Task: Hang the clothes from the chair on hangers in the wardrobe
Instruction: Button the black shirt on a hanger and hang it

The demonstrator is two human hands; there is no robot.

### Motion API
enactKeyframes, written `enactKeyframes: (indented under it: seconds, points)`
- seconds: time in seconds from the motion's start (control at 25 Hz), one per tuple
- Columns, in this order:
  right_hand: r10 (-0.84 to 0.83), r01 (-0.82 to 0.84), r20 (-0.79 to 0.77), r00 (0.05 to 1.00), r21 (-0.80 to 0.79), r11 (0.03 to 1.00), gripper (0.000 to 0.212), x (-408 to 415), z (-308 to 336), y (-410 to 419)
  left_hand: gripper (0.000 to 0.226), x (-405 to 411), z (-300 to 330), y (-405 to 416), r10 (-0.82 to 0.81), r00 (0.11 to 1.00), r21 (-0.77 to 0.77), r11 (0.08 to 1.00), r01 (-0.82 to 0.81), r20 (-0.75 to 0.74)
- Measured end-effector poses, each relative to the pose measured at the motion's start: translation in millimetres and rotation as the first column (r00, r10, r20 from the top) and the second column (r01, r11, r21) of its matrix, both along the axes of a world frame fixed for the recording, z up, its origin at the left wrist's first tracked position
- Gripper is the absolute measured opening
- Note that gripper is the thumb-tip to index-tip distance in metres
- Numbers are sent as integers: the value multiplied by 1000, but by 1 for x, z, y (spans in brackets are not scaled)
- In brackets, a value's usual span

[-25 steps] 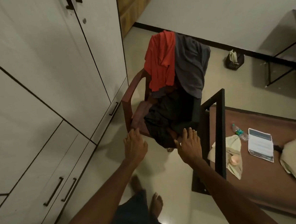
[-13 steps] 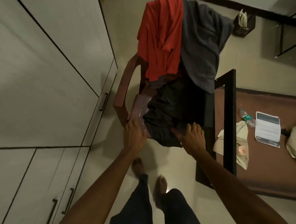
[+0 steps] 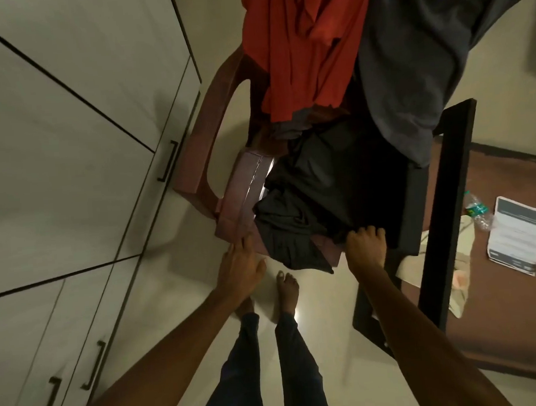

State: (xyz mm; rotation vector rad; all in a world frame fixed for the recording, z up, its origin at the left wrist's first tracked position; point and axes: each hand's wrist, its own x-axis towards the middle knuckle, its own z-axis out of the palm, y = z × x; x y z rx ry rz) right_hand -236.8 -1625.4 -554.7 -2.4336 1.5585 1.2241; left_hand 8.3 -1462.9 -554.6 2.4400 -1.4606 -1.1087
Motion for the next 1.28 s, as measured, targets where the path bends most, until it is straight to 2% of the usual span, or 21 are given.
enactKeyframes:
  seconds: [0.04, 0.12, 0.16, 0.2, 0.28, 0.32, 0.36, 0.4, 0.44, 0.48, 0.56, 0.6, 0.64, 0.68, 0.76, 0.8, 0.88, 1.0, 1.08, 1.2, 1.28]
  points:
    - [-27, 31, 92, 995, -37, 999, 28, -1, -5, -3, 74, -3, -5, -4, 7, 1000, -4, 1000, -7, -5]
    - [-231, 250, 329, 916, -17, 968, 16, 1, -6, -13, 70, -10, -9, -14, 27, 999, -11, 1000, -27, -44]
    - [-347, 369, 457, 819, 43, 928, 12, 5, -2, -19, 66, -15, -6, -21, 61, 994, -3, 998, -61, -91]
    - [-463, 478, 565, 683, 133, 868, 13, 9, 5, -25, 59, -18, -5, -28, 134, 978, 14, 991, -133, -162]
    - [-627, 586, 697, 348, 361, 726, 20, 21, 32, -33, 57, -28, 5, -44, 337, 885, 148, 941, -305, -321]
    - [-670, 567, 721, 179, 481, 669, 23, 27, 48, -34, 67, -33, 11, -54, 456, 790, 248, 889, -384, -410]
    - [-697, 514, 715, 41, 583, 628, 24, 33, 65, -34, 79, -37, 17, -63, 595, 645, 388, 803, -453, -479]
    - [-719, 446, 692, -57, 662, 602, 26, 39, 86, -35, 85, -40, 27, -75, 735, 427, 552, 678, -486, -527]
    - [-736, 378, 666, -122, 717, 586, 29, 44, 106, -35, 86, -43, 37, -86, 819, 203, 688, 564, -457, -536]
    - [-745, 325, 647, -164, 748, 579, 34, 51, 127, -36, 92, -45, 50, -99, 840, 39, 750, 503, -429, -541]
    - [-766, 252, 609, -207, 789, 560, 37, 61, 164, -30, 86, -46, 72, -122, 798, -144, 767, 486, -418, -585]
    - [-780, 223, 587, -216, 808, 546, 36, 65, 181, -24, 74, -47, 88, -131, 770, -187, 758, 500, -419, -611]
    - [-795, 205, 561, -230, 827, 524, 36, 69, 197, -16, 59, -47, 100, -138, 742, -217, 744, 509, -433, -634]
    - [-825, 193, 499, -264, 866, 462, 38, 72, 208, -7, 46, -46, 114, -143, 719, -241, 733, 516, -443, -652]
    - [-871, 177, 359, -336, 932, 316, 49, 80, 225, 12, 36, -35, 144, -145, 735, -167, 706, 523, -478, -657]
    - [-877, 146, 334, -346, 942, 302, 55, 84, 232, 19, 37, -27, 155, -142, 765, -117, 694, 494, -524, -633]
    - [-875, 86, 365, -317, 930, 357, 62, 94, 237, 27, 40, -8, 171, -134, 826, -69, 687, 415, -596, -559]
    - [-891, 45, 380, -247, 923, 382, 35, 111, 266, 38, 54, 26, 192, -116, 872, -50, 635, 314, -706, -487]
    - [-901, 60, 376, -216, 926, 373, 32, 122, 283, 45, 57, 45, 218, -111, 843, -77, 581, 299, -757, -533]
    - [-910, 35, 301, -285, 952, 304, 38, 136, 303, 55, 50, 65, 263, -111, 790, -72, 501, 313, -807, -609]
    - [-925, -38, 214, -315, 971, 238, 41, 146, 321, 60, 60, 76, 285, -105, 776, -55, 435, 291, -852, -628]
